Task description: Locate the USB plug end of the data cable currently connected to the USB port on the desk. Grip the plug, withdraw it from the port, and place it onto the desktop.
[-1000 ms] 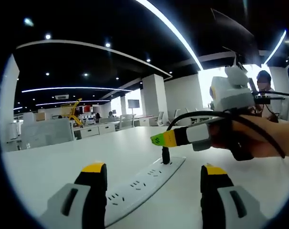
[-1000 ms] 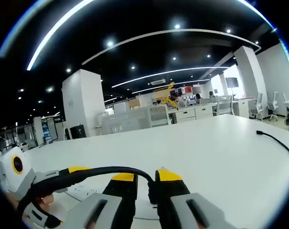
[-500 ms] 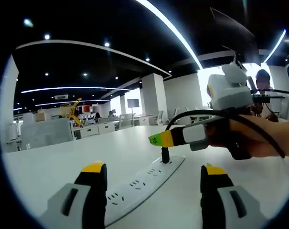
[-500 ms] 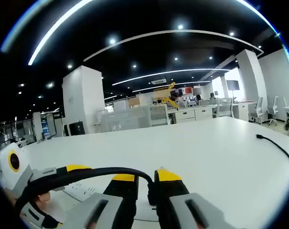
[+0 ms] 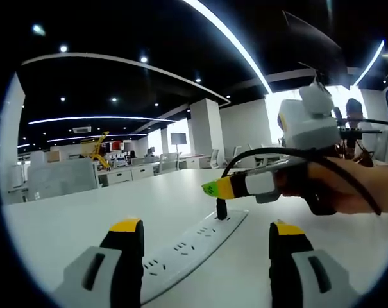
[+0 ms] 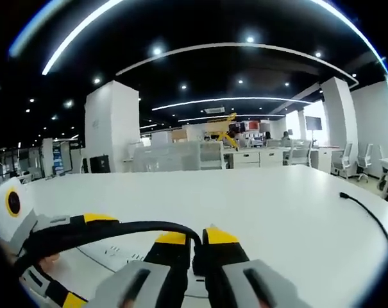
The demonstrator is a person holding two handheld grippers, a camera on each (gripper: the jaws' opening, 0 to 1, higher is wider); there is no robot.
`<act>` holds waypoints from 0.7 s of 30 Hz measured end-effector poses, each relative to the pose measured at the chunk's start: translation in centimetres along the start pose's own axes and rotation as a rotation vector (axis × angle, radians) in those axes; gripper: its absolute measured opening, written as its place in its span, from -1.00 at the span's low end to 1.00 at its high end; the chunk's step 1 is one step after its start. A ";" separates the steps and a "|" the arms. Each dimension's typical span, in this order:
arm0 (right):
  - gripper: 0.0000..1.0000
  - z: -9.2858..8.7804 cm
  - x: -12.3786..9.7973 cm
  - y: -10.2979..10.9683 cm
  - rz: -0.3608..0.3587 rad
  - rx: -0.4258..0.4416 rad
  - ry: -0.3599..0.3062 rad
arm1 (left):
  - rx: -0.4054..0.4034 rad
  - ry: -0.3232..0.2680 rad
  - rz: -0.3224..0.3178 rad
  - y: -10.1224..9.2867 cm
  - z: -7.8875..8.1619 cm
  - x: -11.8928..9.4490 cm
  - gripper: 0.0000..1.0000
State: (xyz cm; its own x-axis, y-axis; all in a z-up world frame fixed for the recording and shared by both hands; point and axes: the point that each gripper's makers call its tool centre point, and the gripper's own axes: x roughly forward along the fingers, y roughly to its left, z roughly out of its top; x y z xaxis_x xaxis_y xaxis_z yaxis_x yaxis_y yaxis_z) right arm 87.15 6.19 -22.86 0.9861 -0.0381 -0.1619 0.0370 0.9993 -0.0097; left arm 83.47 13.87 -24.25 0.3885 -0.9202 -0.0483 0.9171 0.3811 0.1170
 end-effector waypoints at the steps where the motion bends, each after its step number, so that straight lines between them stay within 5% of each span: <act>1: -0.86 -0.1 -0.1 0.1 -0.008 -0.015 0.014 | -0.001 0.000 0.000 0.0 0.0 0.0 0.60; 21: -0.91 -0.1 0.0 -0.7 -0.017 0.085 -0.004 | -0.007 0.003 -0.004 0.0 0.0 0.1 0.59</act>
State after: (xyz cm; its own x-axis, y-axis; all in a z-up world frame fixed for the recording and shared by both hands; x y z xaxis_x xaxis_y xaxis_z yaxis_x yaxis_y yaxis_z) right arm 87.14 5.46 -22.91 0.9858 -0.0551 -0.1586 0.0672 0.9952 0.0718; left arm 83.46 13.81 -24.31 0.3848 -0.9216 -0.0518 0.9194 0.3777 0.1102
